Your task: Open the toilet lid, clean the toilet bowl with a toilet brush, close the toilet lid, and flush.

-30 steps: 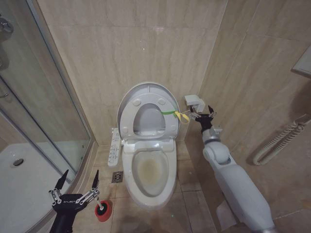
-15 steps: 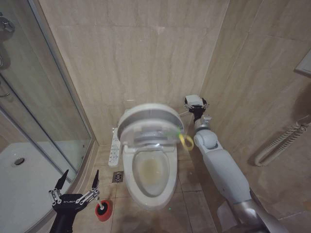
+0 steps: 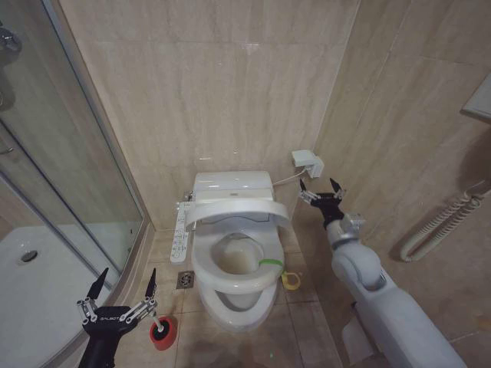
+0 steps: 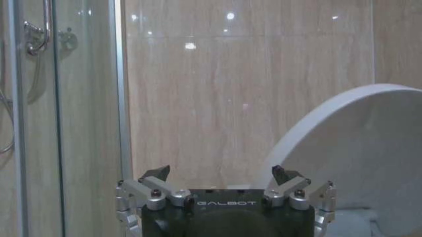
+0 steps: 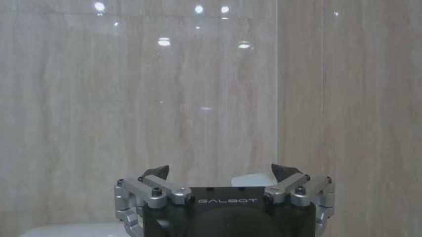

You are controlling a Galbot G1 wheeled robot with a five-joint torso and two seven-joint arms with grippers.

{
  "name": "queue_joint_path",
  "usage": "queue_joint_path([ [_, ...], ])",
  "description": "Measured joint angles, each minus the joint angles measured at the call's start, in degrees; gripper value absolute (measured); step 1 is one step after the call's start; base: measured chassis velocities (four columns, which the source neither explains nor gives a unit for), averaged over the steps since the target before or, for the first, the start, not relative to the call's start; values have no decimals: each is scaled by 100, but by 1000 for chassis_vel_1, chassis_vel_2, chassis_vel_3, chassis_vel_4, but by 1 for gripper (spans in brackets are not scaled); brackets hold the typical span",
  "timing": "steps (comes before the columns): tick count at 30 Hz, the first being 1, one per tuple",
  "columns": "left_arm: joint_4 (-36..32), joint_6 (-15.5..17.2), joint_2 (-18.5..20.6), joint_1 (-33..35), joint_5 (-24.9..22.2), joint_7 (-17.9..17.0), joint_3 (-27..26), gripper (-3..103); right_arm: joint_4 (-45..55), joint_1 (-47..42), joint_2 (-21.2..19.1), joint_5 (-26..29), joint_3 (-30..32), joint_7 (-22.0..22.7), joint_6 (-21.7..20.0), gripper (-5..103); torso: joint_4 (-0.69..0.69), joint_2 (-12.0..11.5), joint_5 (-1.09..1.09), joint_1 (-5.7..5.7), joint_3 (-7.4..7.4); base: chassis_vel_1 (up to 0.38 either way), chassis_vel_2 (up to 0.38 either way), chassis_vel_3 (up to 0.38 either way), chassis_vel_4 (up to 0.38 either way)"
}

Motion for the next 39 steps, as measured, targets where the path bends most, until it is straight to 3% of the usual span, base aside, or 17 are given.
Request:
queue_joint_path([
  [6,0,0,0,0,0,0,0,100,542,-502,144,-10,35,208,-190,100,2,0,-1,0,0,0,0,0,0],
  [13,0,0,0,0,0,0,0,100,862,-1176,301,-438,131,269,-202,100,1,0,0,0,1,0,0,0,0],
  [16,0,0,0,0,0,0,0,100,1029,-1794,398,-1012,216,279,-96,100,1,0,-1,1,1,0,0,0,0],
  [22,0,0,0,0,0,0,0,100,1186,-2242,490,-1286,337,306,36,100,0,0,-1,1,1,0,0,0,0],
  [28,0,0,0,0,0,0,0,100,1439,-2690,609,-1609,802,0,405,100,0,0,-1,1,1,0,0,0,0],
  [32,0,0,0,0,0,0,0,100,1676,-3096,945,-1766,1096,-552,802,100,1,0,-1,1,1,0,0,0,0],
  [39,0,0,0,0,0,0,0,100,1929,-3585,1031,-1732,989,-650,642,100,1,0,-1,1,1,0,0,0,0],
])
